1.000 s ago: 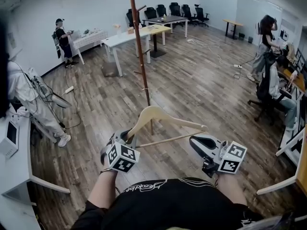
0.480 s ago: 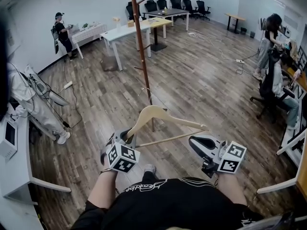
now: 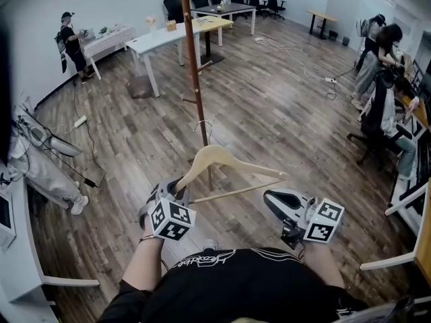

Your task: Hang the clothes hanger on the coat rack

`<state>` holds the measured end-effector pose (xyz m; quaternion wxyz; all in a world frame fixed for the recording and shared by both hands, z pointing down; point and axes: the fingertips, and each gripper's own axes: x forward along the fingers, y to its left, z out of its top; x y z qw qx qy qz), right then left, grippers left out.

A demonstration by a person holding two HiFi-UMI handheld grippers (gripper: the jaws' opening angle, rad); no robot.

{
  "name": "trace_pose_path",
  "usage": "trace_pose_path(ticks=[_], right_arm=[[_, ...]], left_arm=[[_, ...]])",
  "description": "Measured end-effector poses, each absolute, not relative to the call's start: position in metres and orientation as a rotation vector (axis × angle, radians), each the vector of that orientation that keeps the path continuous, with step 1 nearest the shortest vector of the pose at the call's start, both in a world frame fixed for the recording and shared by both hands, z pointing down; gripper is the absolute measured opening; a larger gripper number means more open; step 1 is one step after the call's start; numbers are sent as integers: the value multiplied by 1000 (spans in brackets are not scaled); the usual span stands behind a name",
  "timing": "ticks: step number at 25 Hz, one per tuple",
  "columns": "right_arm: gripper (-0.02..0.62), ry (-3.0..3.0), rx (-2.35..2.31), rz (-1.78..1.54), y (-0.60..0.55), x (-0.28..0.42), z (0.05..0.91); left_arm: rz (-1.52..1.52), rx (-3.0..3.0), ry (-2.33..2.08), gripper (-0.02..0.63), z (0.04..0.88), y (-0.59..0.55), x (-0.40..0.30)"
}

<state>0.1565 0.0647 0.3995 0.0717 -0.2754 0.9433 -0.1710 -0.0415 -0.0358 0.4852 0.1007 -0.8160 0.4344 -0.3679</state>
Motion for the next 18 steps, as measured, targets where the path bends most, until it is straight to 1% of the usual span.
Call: trace_pose_path(ticks=[9, 18], right_arm=[[40, 2798, -959, -463, -45, 112, 389], [40, 2797, -1023, -465, -97, 78, 393]], left_arm=[[-1015, -2418, 1185, 48, 468, -165, -81], [-1018, -2426, 1158, 48, 475, -231, -121]])
